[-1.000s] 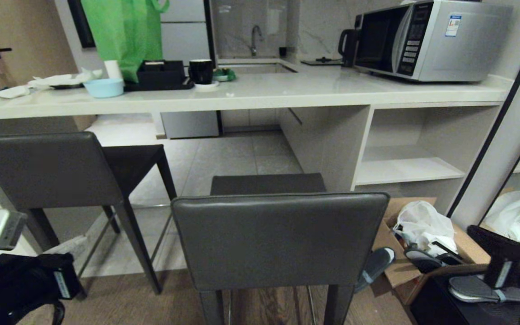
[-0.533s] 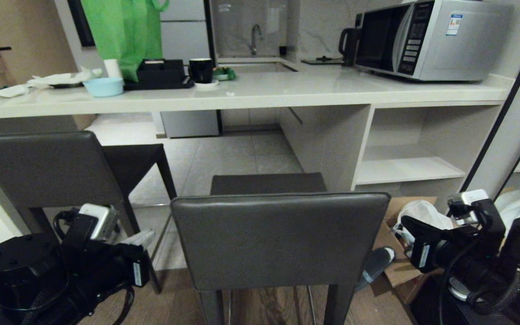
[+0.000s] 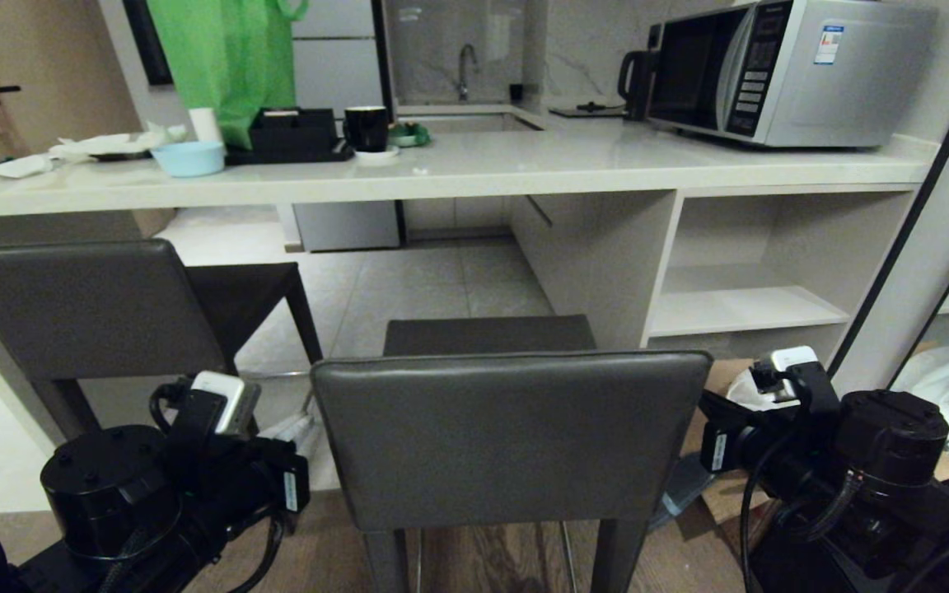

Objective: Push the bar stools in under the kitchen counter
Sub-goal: Push the gray chair back under the dining table

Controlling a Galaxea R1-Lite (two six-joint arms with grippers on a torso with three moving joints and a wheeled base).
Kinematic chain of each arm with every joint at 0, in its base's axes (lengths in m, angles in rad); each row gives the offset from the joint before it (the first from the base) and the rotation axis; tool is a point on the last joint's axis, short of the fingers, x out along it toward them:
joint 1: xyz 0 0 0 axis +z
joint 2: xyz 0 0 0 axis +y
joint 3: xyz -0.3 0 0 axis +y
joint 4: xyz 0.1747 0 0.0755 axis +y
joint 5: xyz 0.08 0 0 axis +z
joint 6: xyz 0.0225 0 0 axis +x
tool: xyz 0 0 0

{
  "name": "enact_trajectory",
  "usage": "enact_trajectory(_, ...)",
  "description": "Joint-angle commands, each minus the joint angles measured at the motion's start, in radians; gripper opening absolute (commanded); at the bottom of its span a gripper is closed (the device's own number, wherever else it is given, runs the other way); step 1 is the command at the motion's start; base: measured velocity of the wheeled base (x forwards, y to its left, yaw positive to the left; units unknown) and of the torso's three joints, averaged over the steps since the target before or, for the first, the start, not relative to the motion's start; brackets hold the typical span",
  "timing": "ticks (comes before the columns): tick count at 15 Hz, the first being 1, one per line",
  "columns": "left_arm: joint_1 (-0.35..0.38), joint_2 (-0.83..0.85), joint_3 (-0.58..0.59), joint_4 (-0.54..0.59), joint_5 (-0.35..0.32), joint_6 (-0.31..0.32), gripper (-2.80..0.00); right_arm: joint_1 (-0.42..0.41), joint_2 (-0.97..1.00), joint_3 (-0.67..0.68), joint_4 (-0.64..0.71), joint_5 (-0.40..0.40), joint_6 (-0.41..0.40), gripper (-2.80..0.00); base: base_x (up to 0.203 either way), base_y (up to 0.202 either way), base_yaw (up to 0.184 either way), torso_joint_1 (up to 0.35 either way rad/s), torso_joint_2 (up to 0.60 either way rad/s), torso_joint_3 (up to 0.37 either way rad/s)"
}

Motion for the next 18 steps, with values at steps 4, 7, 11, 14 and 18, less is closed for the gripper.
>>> enact_trajectory(4,-0.011,0.033,-0.005,-0.008,0.002,-0.017,-2.8,0.013,0.048,-0.072,-0.009,-0.003,0.0,-2.8,0.0,0.0,0.0,0.0,0.0,0.0)
enact_trajectory(7,-0.012,0.048,-0.024,-0.008,0.005,-0.024,-2.8,0.016,0.054,-0.085,-0.009,-0.003,-0.005,-2.8,0.0,0.0,0.0,0.0,0.0,0.0)
enact_trajectory(11,-0.012,0.105,-0.031,-0.008,0.047,-0.023,-2.8,0.019,0.054,-0.092,-0.009,-0.003,-0.018,-2.8,0.0,0.0,0.0,0.0,0.0,0.0)
enact_trajectory(14,-0.013,0.111,-0.073,-0.008,0.047,-0.021,-2.8,0.038,0.056,-0.121,-0.009,-0.003,-0.022,-2.8,0.0,0.0,0.0,0.0,0.0,0.0)
enact_trajectory(18,-0.024,0.136,-0.121,-0.008,0.046,-0.019,-2.8,0.08,0.063,-0.126,-0.009,-0.003,-0.022,-2.8,0.0,0.0,0.0,0.0,0.0,0.0)
